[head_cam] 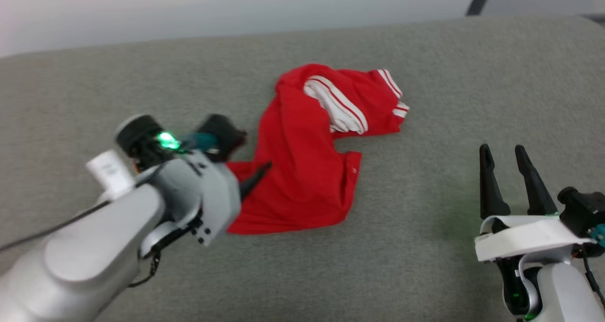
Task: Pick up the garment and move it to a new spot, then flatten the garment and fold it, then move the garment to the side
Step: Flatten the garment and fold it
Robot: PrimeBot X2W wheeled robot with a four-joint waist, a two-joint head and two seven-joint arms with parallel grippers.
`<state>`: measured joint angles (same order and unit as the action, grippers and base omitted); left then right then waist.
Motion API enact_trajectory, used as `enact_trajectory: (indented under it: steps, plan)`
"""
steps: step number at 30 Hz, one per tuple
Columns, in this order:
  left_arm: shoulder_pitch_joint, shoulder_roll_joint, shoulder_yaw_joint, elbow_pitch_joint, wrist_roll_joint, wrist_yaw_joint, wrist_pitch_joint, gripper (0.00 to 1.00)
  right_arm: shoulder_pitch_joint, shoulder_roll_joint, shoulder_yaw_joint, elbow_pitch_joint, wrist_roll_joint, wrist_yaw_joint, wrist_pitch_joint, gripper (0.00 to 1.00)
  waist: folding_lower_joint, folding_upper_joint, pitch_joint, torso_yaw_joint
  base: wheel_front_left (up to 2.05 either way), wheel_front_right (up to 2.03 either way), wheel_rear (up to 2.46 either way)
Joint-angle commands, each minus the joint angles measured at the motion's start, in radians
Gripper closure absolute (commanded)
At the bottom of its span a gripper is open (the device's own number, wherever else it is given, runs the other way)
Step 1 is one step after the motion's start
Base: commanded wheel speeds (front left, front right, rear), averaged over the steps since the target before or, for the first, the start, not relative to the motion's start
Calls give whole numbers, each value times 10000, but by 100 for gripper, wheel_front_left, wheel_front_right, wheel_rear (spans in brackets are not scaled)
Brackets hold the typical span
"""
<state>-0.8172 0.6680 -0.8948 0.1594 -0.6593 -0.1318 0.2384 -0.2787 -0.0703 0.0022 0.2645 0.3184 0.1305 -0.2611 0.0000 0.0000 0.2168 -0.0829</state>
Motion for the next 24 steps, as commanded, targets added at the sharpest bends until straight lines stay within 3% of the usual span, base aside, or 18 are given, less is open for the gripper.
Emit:
enact_trajectory:
  steps: [1,4,8,13,22,23,24]
  plan:
    - [-620,133,-883,-76,-558,24,571,0,-231,75,23,-85,113,6,-48,0,0,0,644,-672,0,0,0]
    - [-1658,225,-2300,-139,-1888,26,1868,0,-281,133,88,-172,182,6,-50,0,0,0,908,-1003,0,0,0]
    - [-2573,287,-3423,-152,-3118,24,2967,0,-411,188,172,-260,280,6,-52,0,0,0,1162,-1400,0,0,0]
    - [-2676,235,-3782,-132,-3784,24,3317,0,-424,202,223,-348,677,6,-53,0,0,0,1461,-1779,0,0,0]
    - [-1971,219,-3958,330,-3510,26,3874,0,-674,204,277,-553,1024,6,-54,0,0,0,2047,-2113,0,0,0]
    - [-1896,211,-3983,445,-3461,27,3904,3,-693,204,286,-551,1051,6,-54,0,0,0,2100,-2128,0,0,0]
    - [-1801,206,-4011,541,-3428,30,3996,54,-727,204,309,-547,1094,6,-54,0,0,0,2147,-2147,0,0,0]
